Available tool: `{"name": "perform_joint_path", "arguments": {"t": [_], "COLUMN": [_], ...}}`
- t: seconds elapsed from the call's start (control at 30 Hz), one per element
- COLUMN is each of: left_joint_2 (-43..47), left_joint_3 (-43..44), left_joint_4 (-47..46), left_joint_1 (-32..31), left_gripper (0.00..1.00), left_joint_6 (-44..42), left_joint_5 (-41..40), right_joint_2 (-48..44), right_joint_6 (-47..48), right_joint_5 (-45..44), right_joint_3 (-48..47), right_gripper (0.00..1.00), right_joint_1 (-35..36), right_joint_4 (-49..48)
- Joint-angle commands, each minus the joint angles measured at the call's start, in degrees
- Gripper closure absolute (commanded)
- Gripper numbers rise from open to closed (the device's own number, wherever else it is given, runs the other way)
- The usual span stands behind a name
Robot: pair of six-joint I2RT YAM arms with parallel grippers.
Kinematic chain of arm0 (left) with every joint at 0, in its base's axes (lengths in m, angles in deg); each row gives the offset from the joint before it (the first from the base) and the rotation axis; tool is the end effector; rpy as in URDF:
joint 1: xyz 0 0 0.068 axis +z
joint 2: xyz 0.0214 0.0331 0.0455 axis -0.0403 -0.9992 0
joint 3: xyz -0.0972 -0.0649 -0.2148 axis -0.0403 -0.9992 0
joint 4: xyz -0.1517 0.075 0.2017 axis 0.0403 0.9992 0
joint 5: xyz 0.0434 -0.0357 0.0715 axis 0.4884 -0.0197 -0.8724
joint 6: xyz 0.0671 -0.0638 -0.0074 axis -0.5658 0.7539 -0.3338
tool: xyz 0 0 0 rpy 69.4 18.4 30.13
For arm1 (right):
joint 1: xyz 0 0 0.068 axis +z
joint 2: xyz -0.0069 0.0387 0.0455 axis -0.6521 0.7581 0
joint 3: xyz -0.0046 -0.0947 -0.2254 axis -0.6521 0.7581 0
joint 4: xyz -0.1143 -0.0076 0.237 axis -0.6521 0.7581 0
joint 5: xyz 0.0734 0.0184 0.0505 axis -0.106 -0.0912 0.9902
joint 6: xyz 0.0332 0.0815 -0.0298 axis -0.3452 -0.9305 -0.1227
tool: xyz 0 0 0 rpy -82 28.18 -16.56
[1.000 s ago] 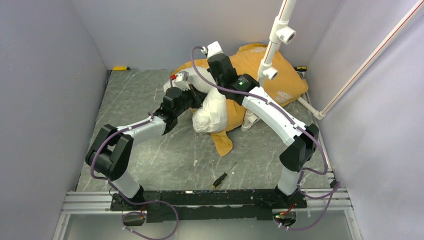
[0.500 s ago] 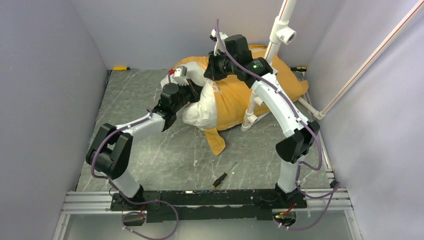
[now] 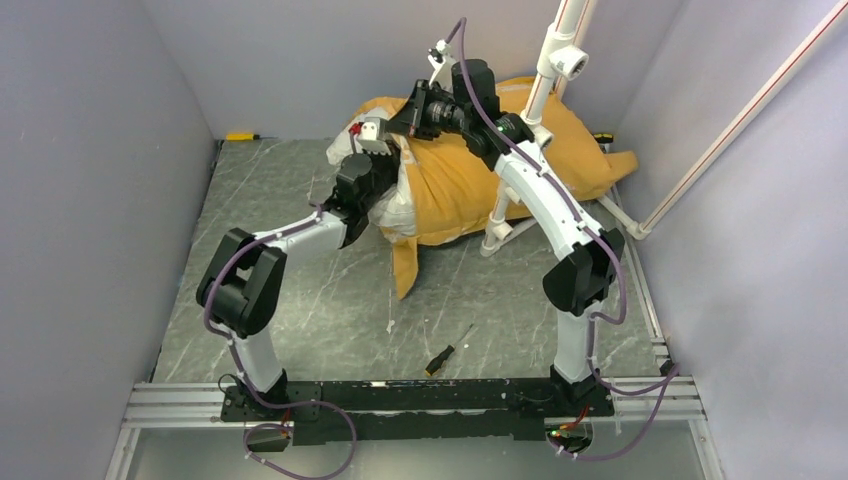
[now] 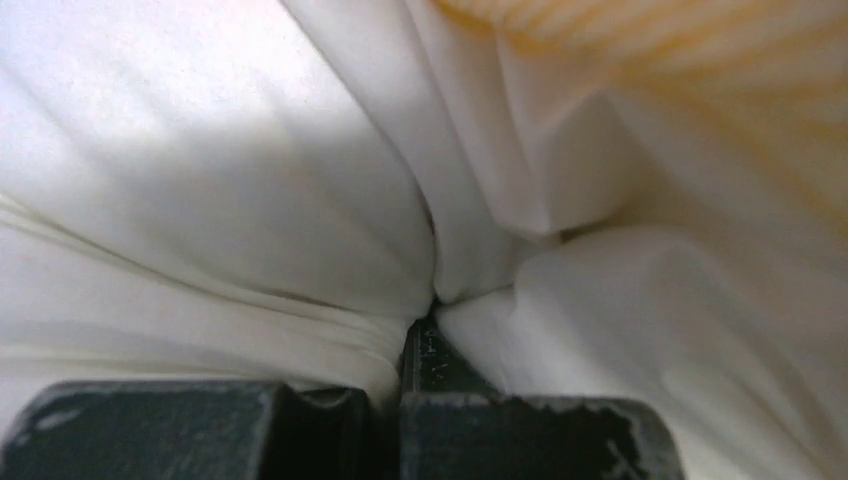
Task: Put the pillow into the pillowcase
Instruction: Stuff the pillow into the pillowcase.
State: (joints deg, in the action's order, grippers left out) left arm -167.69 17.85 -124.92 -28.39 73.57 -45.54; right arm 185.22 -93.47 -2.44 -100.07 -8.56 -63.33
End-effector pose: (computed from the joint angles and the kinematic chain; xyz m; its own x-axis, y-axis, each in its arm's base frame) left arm 0.3935 -0.2359 0.2587 -0.1690 -0.3982 -0.9016 0.5077 0.7489 -0.4259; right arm 0.3857 0.2859 0.4079 -0.6552 0.2073 -0.7265 -0.5645 0.5047 0.6532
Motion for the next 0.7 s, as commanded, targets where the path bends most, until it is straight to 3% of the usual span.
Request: {"name": "perform_joint_path", "arguments": {"t": [0.0,0.13,0.23,0.3,0.4,0.43,0.57,0.67], "left_joint_2": [-6.1,-7.4,-5.4,-4.6,-4.9,-5.6,-8.9,-8.9], "left_joint_3": [8.6,13.7,14.2,13.2,11.2,12.6,19.4,18.5], "left_joint_4": [11.5,30.8,38.0,36.9,27.1,29.1,42.5,41.4], "left_joint_1": [-7.4,-2.9,2.6,6.5,10.3,10.6,10.9,11.1], "left_gripper": [1.00,1.00,1.00,1.00,1.00,1.00,1.00,1.00], "left_joint_6": [2.9,10.7,20.2,28.4,39.1,41.1,35.8,34.6], "left_joint_5": [10.4,21.1,30.6,35.9,44.7,45.3,46.3,47.4], "right_joint_2": [-3.0,-4.2,-3.7,-2.4,-1.6,-1.9,-1.2,-0.3], "right_joint_6": [-9.8,-2.9,5.4,9.8,15.5,16.5,18.6,20.5], "right_joint_5": [26.6,20.8,11.2,5.6,-1.2,-1.2,-8.2,-17.1], "right_joint_3": [-4.3,-0.6,-0.9,-2.1,-1.1,0.7,1.7,-0.8], "right_gripper": [1.00,1.00,1.00,1.00,1.00,1.00,0.93,0.83], "right_joint_1": [7.9,6.7,6.4,6.4,7.1,7.2,9.7,12.2], "right_joint_4": [-19.7,-11.3,-0.2,7.7,15.5,15.8,18.7,23.5]}}
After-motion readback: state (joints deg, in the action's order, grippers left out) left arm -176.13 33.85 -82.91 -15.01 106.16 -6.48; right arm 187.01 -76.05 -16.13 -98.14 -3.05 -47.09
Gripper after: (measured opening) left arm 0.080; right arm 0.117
